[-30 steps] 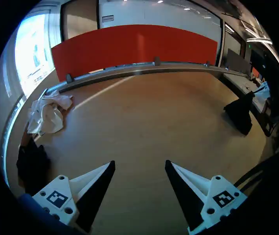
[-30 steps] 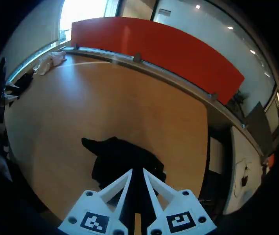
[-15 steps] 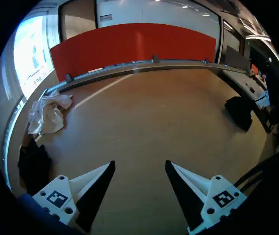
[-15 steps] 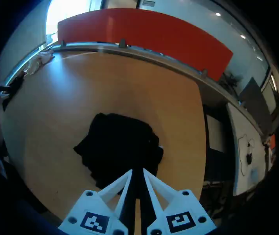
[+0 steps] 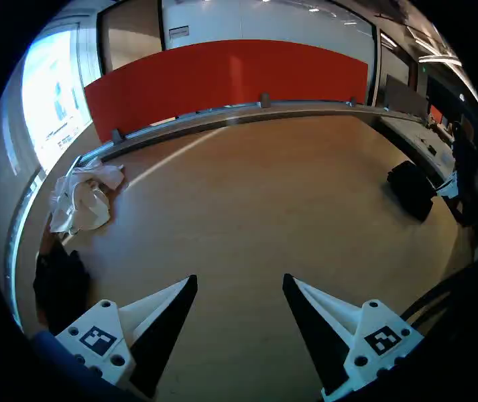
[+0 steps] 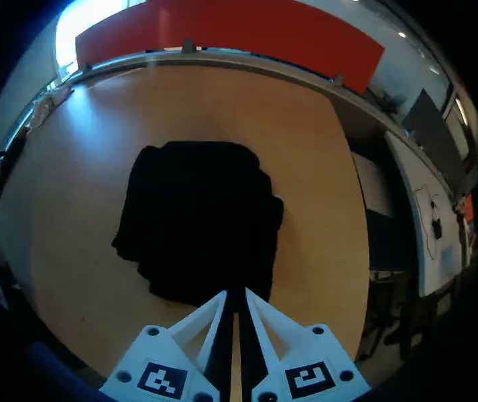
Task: Fold towel
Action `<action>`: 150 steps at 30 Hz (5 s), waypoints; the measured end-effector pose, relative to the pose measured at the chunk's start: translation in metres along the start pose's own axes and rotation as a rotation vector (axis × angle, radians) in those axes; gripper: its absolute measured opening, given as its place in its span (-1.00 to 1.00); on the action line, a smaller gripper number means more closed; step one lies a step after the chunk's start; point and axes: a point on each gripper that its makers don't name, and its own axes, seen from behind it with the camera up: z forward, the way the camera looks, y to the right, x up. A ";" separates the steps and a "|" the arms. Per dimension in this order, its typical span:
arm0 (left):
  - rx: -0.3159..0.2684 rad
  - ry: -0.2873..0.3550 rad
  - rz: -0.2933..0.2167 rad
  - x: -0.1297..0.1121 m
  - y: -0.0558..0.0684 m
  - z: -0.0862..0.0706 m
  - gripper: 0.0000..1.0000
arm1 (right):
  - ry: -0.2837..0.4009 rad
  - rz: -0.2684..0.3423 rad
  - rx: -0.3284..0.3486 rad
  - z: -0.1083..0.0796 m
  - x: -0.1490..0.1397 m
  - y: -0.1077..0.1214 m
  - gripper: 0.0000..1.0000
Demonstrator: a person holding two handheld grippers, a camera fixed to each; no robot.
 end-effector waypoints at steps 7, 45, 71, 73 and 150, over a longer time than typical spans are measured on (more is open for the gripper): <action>0.008 -0.002 0.007 0.000 0.001 -0.002 0.90 | -0.030 0.029 -0.010 0.014 -0.008 0.002 -0.92; 0.030 0.006 -0.015 0.007 -0.011 -0.002 0.90 | 0.024 0.042 -0.026 0.008 -0.004 -0.003 -0.56; 0.024 0.024 -0.015 0.013 -0.016 -0.003 0.90 | 0.102 0.031 -0.076 -0.022 0.018 -0.001 0.35; 0.024 0.028 -0.017 0.014 -0.017 -0.004 0.90 | 0.127 0.039 -0.071 -0.025 0.027 -0.004 0.46; 0.217 0.542 -0.222 0.120 -0.102 -0.042 0.89 | 0.960 0.211 -0.067 -0.148 0.268 -0.133 0.99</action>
